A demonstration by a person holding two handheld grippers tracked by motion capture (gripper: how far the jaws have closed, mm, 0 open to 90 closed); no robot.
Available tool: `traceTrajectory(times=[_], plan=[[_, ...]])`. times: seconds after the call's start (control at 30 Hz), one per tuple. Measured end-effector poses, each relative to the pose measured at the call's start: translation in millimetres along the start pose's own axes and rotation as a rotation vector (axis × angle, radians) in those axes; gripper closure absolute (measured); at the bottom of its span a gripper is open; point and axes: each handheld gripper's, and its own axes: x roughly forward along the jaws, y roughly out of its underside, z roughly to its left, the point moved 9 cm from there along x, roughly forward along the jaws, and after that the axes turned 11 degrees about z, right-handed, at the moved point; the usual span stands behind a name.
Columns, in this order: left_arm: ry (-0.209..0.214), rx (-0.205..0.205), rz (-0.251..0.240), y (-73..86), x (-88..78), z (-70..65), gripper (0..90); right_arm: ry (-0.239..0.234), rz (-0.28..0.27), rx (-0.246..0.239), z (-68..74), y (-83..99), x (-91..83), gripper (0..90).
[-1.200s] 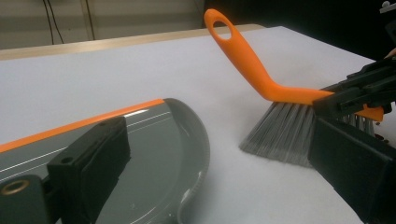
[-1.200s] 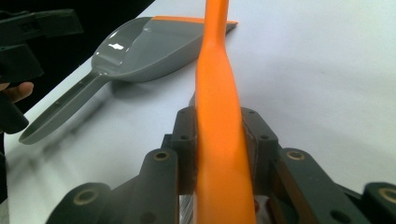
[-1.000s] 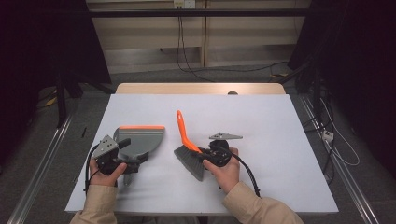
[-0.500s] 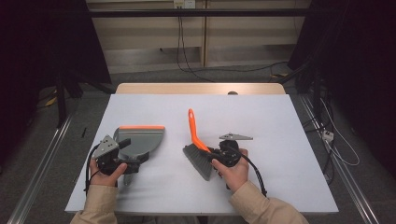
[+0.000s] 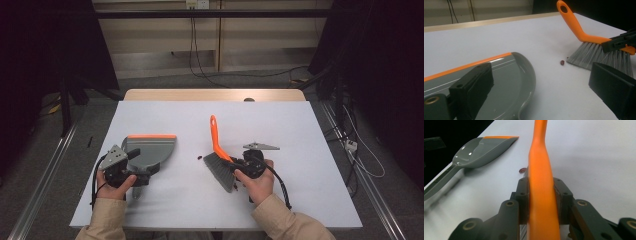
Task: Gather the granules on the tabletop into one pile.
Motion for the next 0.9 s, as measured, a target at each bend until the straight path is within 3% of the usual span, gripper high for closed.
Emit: traceTrajectory(times=[0.27, 0.47, 0.57, 0.73, 0.9], plan=[[0.0, 0.002, 0.0, -0.2, -0.1, 0.2, 5.5, 0.004, -0.008, 0.006, -2.7, -2.2, -3.7, 70.8], [0.0, 0.0, -0.002, -0.9, 0.0, -0.1, 5.5, -0.038, -0.033, 0.054, -3.3, -9.8, -9.3, 71.4], [0.0, 0.001, -0.001, -1.0, 0.5, 0.1, 5.5, -0.052, -0.054, 0.054, 0.2, -17.4, -12.5, 71.4], [0.003, 0.003, -0.002, -1.5, 0.9, -0.3, 5.5, -0.074, -0.068, 0.037, 14.0, -30.3, -7.9, 71.4], [0.002, -0.001, -0.004, -1.6, 1.0, 0.4, 5.5, -0.094, -0.062, 0.006, 40.5, -42.5, 15.7, 71.4]])
